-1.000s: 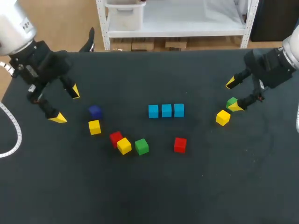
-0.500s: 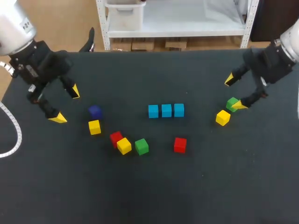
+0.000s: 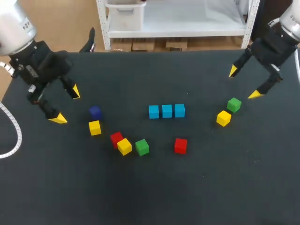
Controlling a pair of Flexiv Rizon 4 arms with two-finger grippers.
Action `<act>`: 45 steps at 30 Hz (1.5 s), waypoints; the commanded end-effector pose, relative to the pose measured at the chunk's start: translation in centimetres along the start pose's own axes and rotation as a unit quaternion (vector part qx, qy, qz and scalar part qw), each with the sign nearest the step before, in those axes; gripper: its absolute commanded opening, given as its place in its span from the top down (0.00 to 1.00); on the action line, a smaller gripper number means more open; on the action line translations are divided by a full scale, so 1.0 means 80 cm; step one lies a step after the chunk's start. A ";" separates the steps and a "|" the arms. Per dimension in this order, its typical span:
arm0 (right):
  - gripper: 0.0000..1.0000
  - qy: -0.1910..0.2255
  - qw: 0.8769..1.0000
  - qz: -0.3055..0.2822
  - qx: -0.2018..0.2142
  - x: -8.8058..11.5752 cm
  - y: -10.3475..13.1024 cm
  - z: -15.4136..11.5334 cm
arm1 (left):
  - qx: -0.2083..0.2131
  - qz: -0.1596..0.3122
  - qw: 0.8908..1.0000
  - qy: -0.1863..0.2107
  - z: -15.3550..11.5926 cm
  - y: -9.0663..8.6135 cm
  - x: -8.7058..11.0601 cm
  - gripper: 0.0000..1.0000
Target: Place the blue cubes, place green cubes on the blue cubes, place the yellow cubes on the green cubes, then place the red cubes on the yellow cubes, and place purple cube on the red cubes.
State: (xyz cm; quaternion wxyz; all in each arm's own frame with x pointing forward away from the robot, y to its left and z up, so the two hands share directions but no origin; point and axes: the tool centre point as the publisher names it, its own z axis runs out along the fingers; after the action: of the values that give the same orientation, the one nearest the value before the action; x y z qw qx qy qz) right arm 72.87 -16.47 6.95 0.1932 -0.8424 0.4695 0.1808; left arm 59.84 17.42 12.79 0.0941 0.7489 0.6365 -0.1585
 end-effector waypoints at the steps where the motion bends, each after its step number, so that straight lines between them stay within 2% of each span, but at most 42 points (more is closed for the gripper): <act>1: 0.00 -0.007 0.991 -0.070 -0.118 0.024 -0.017 -0.002 | 0.002 0.000 1.000 0.001 -0.001 0.001 0.000 0.00; 9: 0.00 -0.012 0.984 -0.094 -0.151 0.046 -0.019 0.006 | 0.002 0.000 1.000 0.001 -0.001 0.001 0.000 0.00; 15: 0.00 -0.020 0.982 -0.095 -0.163 0.052 -0.013 0.013 | -0.018 -0.025 0.998 -0.056 0.013 0.015 0.004 0.00; 20: 0.00 -0.025 0.981 -0.093 -0.166 0.055 -0.010 0.015 | -0.031 -0.041 0.995 -0.084 0.023 0.021 0.009 0.00; 30: 0.00 -0.029 0.982 -0.090 -0.162 0.064 -0.012 0.015 | -0.047 -0.052 0.992 -0.101 0.024 0.026 0.013 0.00; 38: 0.00 -0.036 0.981 -0.091 -0.168 0.055 -0.009 0.025 | -0.045 -0.052 0.993 -0.101 0.024 0.026 0.013 0.00; 45: 0.00 -0.040 0.981 -0.086 -0.167 0.039 0.010 0.032 | -0.045 -0.052 0.993 -0.101 0.024 0.026 0.013 0.00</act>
State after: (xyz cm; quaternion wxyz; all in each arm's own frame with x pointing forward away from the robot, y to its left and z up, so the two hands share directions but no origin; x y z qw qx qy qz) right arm 73.97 -17.78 3.19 0.0793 -0.8920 0.3487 0.2766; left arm 61.87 17.26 10.56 0.1813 0.6896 0.6694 -0.2087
